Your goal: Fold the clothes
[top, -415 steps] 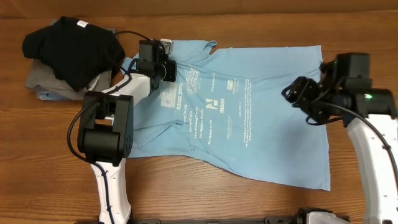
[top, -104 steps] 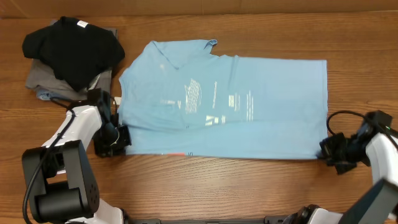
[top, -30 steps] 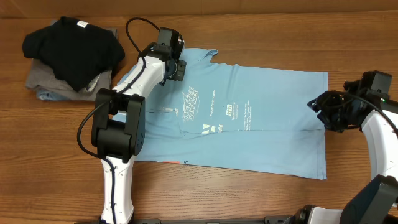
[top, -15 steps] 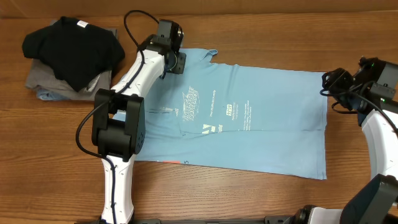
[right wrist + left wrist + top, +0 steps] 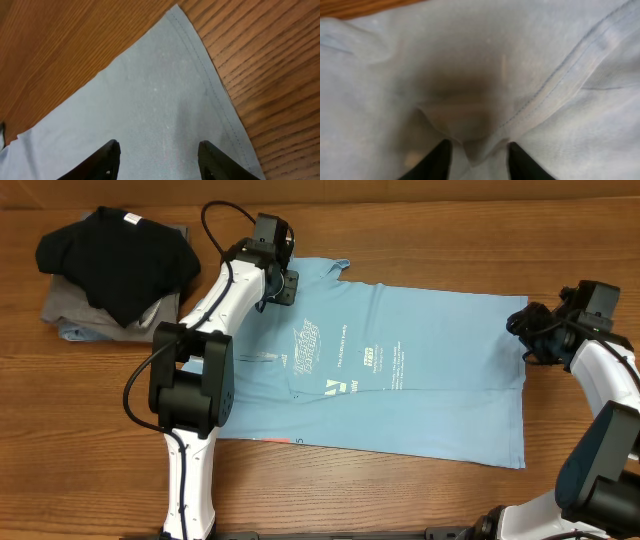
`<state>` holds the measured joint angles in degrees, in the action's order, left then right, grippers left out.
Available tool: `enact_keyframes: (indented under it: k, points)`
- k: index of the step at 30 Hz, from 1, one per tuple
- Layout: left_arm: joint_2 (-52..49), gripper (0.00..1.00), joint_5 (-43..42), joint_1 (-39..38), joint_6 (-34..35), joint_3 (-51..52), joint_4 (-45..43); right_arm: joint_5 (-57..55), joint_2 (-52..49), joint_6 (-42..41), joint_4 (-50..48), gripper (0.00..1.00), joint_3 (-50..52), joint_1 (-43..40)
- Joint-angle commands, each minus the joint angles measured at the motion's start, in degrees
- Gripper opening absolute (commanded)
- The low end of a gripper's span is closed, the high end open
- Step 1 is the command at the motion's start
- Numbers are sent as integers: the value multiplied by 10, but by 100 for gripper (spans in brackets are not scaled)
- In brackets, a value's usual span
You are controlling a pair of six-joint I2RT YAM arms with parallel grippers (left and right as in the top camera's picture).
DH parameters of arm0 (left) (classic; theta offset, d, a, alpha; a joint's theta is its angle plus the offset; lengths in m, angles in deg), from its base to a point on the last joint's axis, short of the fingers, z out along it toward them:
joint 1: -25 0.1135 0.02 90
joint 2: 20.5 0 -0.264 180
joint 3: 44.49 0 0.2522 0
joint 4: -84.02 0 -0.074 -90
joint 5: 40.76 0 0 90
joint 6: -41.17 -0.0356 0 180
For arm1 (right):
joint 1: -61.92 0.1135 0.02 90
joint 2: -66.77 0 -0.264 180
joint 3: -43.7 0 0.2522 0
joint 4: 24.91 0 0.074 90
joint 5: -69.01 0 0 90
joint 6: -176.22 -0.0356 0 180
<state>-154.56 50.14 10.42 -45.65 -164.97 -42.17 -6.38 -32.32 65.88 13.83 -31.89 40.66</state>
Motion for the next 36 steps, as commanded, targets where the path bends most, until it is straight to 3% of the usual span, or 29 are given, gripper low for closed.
enact_keyframes:
  k: [1,7,9,13,15,16,17,19,26,27,28,29,33,36]
  points:
    - [-23,24,-3,3,-1,-9,0,-5,0,-5,-6,54,-12,3]
    - [-23,13,-3,4,-2,-9,-2,-5,0,-5,-6,54,-12,3]
    - [-23,4,-3,4,-2,-9,-3,-5,0,-5,-7,54,-12,3]
    - [-22,5,-3,4,-2,-21,-2,-5,0,-5,-9,54,-12,3]
    - [-22,19,-3,4,-2,-34,2,-5,0,-5,-13,54,-12,3]
    - [-22,20,-3,4,-2,-41,4,-5,0,-5,-16,54,-12,3]
    - [-22,20,-3,4,-2,-46,7,-5,0,-5,-20,54,-12,3]
    - [-22,4,-3,4,-2,-54,13,-5,0,-5,-29,54,-12,3]
    - [-22,4,-3,4,-2,-57,32,-7,0,-5,-56,57,-12,3]
    - [-22,7,-3,4,-2,-57,36,-7,0,-5,-57,57,-12,3]
    - [-22,26,-3,4,-2,-57,44,-7,0,-5,-57,57,-12,3]
    - [-23,35,-3,4,-2,-56,49,-7,0,-5,-56,57,-12,3]
    - [-37,37,-3,4,-2,-55,59,-7,0,-5,-51,58,-12,3]
    - [-50,33,-3,4,-2,-55,59,-7,0,-5,-49,59,-12,3]
